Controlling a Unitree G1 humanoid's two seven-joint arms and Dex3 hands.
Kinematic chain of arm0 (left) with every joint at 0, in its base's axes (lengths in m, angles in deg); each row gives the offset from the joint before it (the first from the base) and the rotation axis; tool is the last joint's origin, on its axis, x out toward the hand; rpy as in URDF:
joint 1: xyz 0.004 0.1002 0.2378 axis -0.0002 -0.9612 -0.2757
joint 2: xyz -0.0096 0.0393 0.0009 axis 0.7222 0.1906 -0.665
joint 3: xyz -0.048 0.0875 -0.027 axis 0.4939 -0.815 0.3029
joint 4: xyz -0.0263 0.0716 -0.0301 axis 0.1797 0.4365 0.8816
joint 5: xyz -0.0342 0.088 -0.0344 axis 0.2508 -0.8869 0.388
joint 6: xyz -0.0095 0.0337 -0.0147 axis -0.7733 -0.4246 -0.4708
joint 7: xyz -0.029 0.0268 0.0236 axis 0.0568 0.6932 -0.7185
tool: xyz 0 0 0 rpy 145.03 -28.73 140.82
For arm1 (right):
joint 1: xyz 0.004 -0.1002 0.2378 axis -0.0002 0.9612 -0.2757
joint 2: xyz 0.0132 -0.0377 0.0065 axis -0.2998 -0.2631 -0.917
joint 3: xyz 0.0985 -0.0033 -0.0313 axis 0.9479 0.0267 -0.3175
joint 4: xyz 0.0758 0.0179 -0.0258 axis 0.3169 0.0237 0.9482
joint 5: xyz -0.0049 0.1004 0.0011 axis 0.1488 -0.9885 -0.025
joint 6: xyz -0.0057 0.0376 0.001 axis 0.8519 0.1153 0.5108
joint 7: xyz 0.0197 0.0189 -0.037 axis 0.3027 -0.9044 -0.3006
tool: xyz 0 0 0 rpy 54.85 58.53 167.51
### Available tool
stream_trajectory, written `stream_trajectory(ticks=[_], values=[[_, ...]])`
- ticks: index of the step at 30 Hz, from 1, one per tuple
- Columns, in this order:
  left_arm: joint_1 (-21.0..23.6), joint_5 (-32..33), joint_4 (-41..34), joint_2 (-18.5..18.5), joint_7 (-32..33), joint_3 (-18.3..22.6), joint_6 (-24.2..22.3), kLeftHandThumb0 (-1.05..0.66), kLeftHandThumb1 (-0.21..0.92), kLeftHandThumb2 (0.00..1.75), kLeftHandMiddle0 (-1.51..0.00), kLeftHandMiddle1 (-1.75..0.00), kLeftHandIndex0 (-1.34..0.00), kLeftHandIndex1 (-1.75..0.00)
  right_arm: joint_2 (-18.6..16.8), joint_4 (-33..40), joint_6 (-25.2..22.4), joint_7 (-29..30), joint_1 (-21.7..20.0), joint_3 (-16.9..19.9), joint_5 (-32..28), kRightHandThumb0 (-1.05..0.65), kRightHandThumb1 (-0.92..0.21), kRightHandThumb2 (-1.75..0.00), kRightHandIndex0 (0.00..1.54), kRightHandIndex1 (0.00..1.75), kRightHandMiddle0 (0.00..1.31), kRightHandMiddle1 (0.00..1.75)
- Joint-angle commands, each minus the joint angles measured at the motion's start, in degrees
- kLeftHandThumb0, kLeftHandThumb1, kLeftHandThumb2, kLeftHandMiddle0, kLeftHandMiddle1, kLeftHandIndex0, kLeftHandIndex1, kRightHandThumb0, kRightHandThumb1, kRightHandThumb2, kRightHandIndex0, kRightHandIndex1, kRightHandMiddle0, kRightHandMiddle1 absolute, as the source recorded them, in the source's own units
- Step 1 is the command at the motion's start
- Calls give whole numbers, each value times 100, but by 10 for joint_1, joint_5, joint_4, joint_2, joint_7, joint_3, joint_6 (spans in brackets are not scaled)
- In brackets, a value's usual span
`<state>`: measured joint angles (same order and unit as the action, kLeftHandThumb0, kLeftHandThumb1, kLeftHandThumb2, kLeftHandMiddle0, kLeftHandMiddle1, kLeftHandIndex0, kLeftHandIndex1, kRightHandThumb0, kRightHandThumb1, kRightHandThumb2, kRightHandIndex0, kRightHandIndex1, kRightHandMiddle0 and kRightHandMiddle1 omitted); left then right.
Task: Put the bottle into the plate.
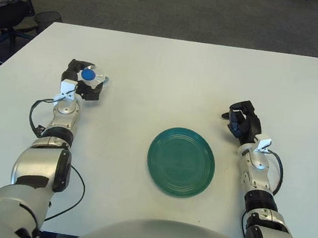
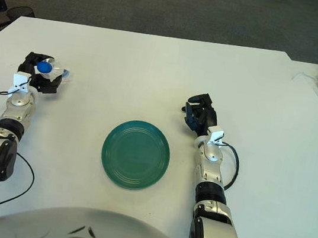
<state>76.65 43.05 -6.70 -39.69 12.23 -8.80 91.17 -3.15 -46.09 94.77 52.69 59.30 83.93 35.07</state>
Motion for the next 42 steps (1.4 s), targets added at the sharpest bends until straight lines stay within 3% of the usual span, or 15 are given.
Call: stream_trajectory(ticks=[1,11,19,30,34,42], values=[[12,7,-4,1,-4,5,-4,2,20,148,-133,-175,-112,-175,-8,-52,-50,5,49,1,2,-1,-85,-56,32,149,20,175],[7,3,-34,-4,5,2,7,2,20,148,-133,-175,-114,-175,-9,-52,-49,12,49,-1,6,-1,-85,-56,32,149,19,175],[-48,-4,-241,-30,1,-18,-18,2,20,148,-133,-175,-114,-175,-10,-50,-57,8,49,0,2,-1,-85,-56,31,150,19,175],[-149,-51,-519,-63,-14,-69,-8,-1,22,143,-131,-175,-110,-175,-11,-56,-49,11,46,-2,6,-1,-86,-55,31,150,19,175],[-179,-60,-577,-64,-35,-86,17,-2,23,141,-131,-175,-109,-175,-12,-58,-58,10,43,-3,3,-1,-86,-55,30,151,18,175],[-183,-86,-626,-59,-69,-112,49,-5,24,139,-130,-175,-108,-175,-11,-65,-57,12,38,-10,11,-1,-86,-55,30,150,19,175]])
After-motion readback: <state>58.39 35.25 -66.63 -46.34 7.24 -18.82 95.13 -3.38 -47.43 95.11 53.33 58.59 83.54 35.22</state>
